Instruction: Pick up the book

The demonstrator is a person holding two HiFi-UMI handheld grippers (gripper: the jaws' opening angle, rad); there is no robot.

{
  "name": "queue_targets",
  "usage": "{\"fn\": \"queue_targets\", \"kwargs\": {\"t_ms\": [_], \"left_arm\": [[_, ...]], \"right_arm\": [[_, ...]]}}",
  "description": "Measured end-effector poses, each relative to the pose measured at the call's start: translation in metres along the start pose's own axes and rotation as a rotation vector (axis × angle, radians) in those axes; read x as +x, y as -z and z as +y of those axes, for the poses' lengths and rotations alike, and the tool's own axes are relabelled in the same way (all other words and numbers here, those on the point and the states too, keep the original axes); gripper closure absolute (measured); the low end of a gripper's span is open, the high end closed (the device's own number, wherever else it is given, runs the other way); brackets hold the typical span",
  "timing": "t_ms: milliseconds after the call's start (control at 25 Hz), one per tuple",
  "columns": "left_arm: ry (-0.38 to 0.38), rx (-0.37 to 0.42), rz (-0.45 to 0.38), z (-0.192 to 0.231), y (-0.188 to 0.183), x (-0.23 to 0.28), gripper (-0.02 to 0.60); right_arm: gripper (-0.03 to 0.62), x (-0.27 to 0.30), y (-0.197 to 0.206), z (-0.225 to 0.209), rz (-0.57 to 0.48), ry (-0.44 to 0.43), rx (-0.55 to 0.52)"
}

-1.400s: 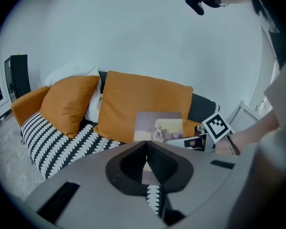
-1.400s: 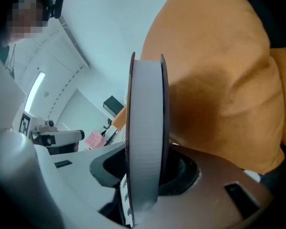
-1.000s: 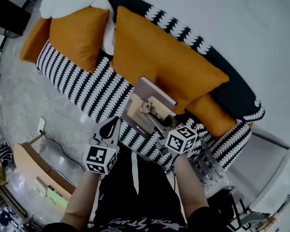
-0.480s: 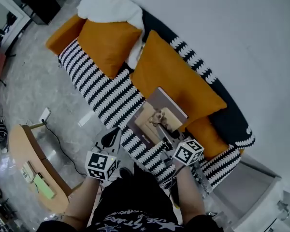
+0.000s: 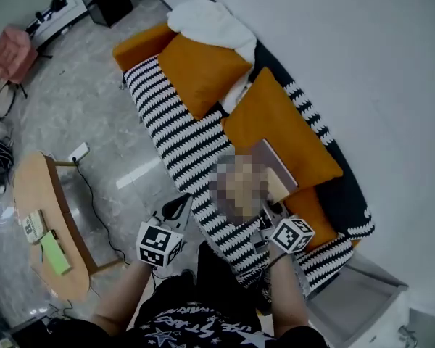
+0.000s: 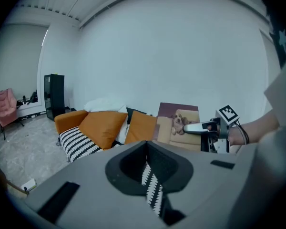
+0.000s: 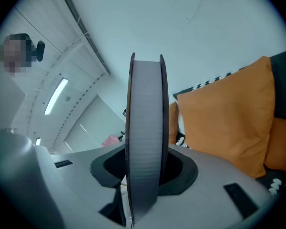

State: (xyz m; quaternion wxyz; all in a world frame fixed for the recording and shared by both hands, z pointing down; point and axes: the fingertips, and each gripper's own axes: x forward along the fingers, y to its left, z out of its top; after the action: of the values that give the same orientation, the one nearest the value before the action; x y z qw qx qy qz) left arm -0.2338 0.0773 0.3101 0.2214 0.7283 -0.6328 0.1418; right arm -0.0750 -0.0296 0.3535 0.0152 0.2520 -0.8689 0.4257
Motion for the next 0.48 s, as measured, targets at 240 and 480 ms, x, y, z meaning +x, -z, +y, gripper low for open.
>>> {"fn": "queue_targets", "kwargs": {"t_ms": [240,480], "left_arm": [[0.006,0.012,-0.04,-0.009,0.007,-0.064,0.575],[0.007,-0.012,-0.099,-0.025,0.018,-0.116,0.575]], "right_arm": [[0.442,-0.036,0.015,0.049,-0.022,-0.007,-0.047],[0.444,-0.078,0.042,0.091,-0.035,-0.008,-0.089]]}}
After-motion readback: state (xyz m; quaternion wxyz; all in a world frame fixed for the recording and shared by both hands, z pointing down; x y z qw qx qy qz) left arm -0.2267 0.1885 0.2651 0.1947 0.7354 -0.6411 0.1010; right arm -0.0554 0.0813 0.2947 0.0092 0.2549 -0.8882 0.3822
